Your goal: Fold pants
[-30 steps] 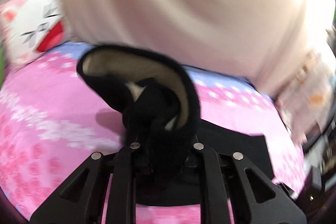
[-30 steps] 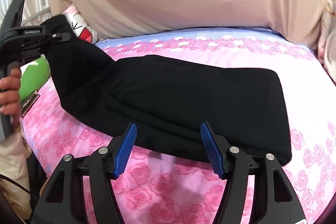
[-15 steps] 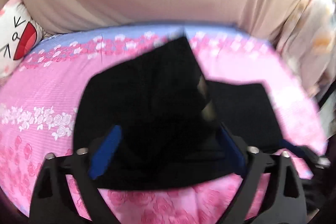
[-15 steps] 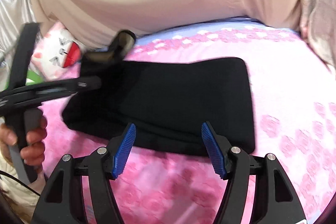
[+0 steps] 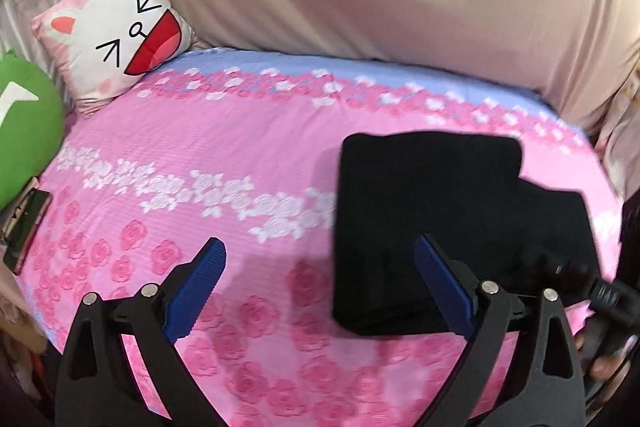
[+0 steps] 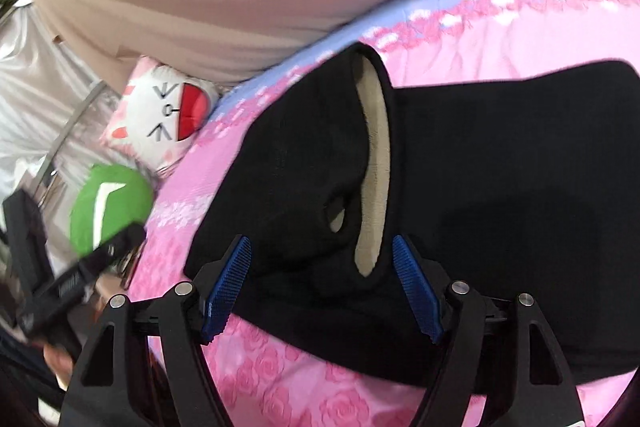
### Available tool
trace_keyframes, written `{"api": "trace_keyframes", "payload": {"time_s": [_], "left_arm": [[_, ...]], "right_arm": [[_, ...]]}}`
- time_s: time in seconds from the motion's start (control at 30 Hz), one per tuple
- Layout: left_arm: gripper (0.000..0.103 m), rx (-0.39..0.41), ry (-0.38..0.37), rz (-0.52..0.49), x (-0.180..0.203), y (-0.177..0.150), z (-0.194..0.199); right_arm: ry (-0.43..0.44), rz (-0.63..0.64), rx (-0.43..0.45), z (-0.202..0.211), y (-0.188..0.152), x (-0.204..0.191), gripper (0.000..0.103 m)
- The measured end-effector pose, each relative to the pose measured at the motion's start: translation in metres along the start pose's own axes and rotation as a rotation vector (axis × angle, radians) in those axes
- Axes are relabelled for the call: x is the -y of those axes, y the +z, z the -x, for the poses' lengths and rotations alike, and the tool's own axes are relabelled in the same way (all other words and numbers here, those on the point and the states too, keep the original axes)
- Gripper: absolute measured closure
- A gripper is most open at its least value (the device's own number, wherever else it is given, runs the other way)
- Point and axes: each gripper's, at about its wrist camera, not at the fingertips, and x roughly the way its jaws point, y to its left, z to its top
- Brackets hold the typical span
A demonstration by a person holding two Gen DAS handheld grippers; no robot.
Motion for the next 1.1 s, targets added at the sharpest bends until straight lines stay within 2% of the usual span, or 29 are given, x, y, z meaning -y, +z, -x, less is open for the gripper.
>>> {"api": "trace_keyframes", "payload": {"time_s": [0.1, 0.13, 0.17, 0.23, 0.3, 0.5, 0.6, 0.7, 0.77, 0.83, 0.9, 1.0, 1.03, 1.07, 1.1], "left_arm": [[0.010, -0.015, 0.075, -0.023, -0.006, -0.004, -0.012], [0.010, -0.020, 0.095, -0.028, -0.009, -0.006, -0.015], [0.010, -0.025, 0.112, -0.031, -0.010, -0.007, -0.017], [0.010, -0.040, 0.131, -0.031, -0.013, -0.008, -0.023], [0.010, -0.062, 0.133, -0.026, -0.016, -0.010, -0.029], [0.010, -0.079, 0.165, -0.026, -0.016, -0.010, -0.036], [0.010, -0.079, 0.180, -0.043, -0.011, -0.009, -0.035], [0.010, -0.076, 0.175, -0.051, -0.007, -0.009, -0.030], [0.010, -0.070, 0.163, -0.055, -0.004, -0.008, -0.027], [0.010, -0.070, 0.139, -0.047, -0.001, -0.007, -0.025], [0.010, -0.077, 0.111, -0.040, 0.004, -0.006, -0.025], [0.010, -0.092, 0.065, -0.040, 0.018, -0.006, -0.028], [0.010, -0.098, 0.049, -0.047, 0.025, -0.007, -0.029], [0.010, -0.104, 0.034, -0.052, 0.030, -0.007, -0.030], [0.010, -0.113, 0.007, -0.062, 0.039, -0.008, -0.031]], "right_arm": [[-0.035, 0.025, 0.015, -0.007, 0.001, -0.009, 0.031], [-0.044, 0.029, 0.019, -0.009, 0.002, -0.011, 0.036], [-0.050, 0.035, 0.024, -0.011, 0.002, -0.014, 0.043], [-0.099, 0.054, 0.046, -0.013, 0.001, -0.019, 0.075], [-0.118, 0.079, 0.062, -0.013, 0.001, -0.024, 0.085], [-0.090, 0.161, 0.118, 0.008, 0.013, -0.047, 0.087], [-0.051, 0.177, 0.171, 0.031, 0.030, -0.055, 0.088], [-0.065, 0.187, 0.261, 0.069, 0.042, -0.052, 0.088], [-0.113, 0.171, 0.327, 0.101, 0.042, -0.038, 0.088], [-0.184, 0.135, 0.352, 0.126, 0.034, -0.009, 0.088], [-0.242, 0.075, 0.327, 0.133, 0.023, 0.022, 0.087], [-0.321, -0.038, 0.217, 0.117, -0.004, 0.079, 0.085], [-0.306, -0.080, 0.190, 0.108, -0.014, 0.098, 0.084], [-0.263, -0.095, 0.198, 0.104, -0.021, 0.106, 0.084], [-0.255, -0.094, 0.214, 0.106, -0.022, 0.107, 0.083]]}}
